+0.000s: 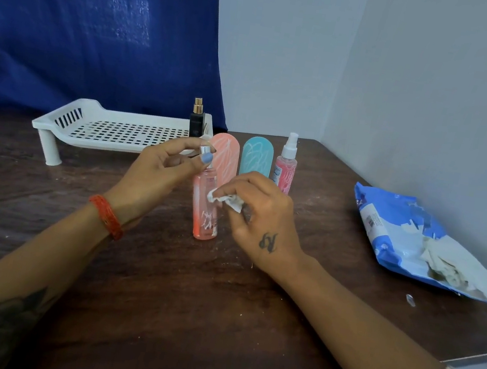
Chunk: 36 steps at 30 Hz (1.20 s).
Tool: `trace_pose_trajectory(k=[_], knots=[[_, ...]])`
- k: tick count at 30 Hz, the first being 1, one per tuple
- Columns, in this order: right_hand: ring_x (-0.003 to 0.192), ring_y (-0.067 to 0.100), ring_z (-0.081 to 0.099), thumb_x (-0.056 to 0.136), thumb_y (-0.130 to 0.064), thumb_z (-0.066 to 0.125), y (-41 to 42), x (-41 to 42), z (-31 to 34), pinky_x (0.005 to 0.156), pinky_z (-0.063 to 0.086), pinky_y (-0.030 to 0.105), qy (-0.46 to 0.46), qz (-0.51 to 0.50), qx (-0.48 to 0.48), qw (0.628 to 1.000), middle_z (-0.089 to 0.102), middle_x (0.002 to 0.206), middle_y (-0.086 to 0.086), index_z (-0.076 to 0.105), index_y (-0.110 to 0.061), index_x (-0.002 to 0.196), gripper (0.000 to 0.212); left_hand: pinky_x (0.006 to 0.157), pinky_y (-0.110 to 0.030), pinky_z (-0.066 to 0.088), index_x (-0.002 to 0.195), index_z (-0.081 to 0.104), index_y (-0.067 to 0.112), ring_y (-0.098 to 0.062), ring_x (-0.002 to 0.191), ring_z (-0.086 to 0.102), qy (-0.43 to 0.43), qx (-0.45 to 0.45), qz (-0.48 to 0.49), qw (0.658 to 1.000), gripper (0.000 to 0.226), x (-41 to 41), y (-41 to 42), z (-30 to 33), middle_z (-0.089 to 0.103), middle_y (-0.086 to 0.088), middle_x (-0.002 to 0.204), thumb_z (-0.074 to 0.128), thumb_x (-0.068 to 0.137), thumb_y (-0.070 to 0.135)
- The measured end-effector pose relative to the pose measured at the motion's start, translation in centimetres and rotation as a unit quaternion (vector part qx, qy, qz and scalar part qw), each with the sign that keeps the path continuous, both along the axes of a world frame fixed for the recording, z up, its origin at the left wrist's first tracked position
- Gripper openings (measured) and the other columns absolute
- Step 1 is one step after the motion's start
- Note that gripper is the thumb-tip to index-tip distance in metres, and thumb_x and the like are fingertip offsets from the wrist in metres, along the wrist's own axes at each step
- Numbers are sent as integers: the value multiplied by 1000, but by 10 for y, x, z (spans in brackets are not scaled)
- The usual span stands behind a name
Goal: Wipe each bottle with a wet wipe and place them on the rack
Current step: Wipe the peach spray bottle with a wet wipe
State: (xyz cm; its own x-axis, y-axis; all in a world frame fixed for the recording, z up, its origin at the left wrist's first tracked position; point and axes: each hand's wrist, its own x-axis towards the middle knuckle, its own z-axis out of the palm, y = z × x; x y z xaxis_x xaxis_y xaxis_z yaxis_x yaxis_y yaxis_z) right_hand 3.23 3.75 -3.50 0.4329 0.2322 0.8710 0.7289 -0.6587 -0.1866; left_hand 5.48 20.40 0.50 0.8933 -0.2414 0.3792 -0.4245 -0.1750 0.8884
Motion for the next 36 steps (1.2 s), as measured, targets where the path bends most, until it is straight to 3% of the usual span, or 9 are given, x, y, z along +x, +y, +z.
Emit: trace_pose_trajectory(k=[7, 11, 17, 23, 29, 36], knots=[[84, 15, 59, 79, -7, 65, 0, -2, -2, 76, 47, 22, 7, 31, -69, 997, 68, 87, 5, 72, -8, 87, 11, 95, -35, 50, 104, 64, 32, -4, 95, 66, -6, 3, 1, 1000, 28, 1, 1, -1, 70, 10, 102, 60, 76, 36], [80, 13, 59, 78, -7, 64, -2, -1, -1, 73, 48, 24, 3, 9, -55, 998, 68, 84, 3, 72, -10, 83, 11, 100, -44, 47, 102, 65, 33, -12, 100, 65, 1, -2, 7, 1000, 28, 2, 2, -2, 70, 7, 104, 61, 74, 38], [84, 15, 60, 76, -2, 70, 1, -1, -2, 77, 48, 24, -9, 29, -56, 998, 68, 88, 6, 72, -7, 88, 12, 100, -43, 47, 102, 65, 31, -12, 99, 65, 4, -7, 8, 1000, 29, 0, 0, -1, 70, 6, 103, 61, 74, 37], [79, 15, 61, 71, 1, 70, -3, -4, -1, 72, 50, 25, 14, 34, -80, 996, 69, 83, 4, 74, -8, 82, 15, 101, -46, 45, 101, 65, 35, -12, 102, 65, 9, -3, 15, 1000, 30, 1, 1, -1, 70, 7, 104, 61, 72, 40], [81, 14, 60, 79, -7, 64, 1, -4, -2, 75, 48, 21, -6, 9, -54, 999, 68, 85, 7, 73, -6, 86, 11, 101, -46, 46, 105, 64, 30, -17, 104, 65, 6, -9, 10, 1000, 33, 0, 0, -1, 69, 1, 110, 61, 73, 38], [77, 14, 61, 68, 2, 72, -1, -7, -2, 69, 52, 26, 26, 46, -106, 993, 69, 80, 5, 74, -7, 81, 16, 101, -46, 45, 106, 65, 29, -14, 102, 65, 8, -11, 13, 1000, 33, 0, 1, -1, 70, 2, 107, 61, 74, 37]])
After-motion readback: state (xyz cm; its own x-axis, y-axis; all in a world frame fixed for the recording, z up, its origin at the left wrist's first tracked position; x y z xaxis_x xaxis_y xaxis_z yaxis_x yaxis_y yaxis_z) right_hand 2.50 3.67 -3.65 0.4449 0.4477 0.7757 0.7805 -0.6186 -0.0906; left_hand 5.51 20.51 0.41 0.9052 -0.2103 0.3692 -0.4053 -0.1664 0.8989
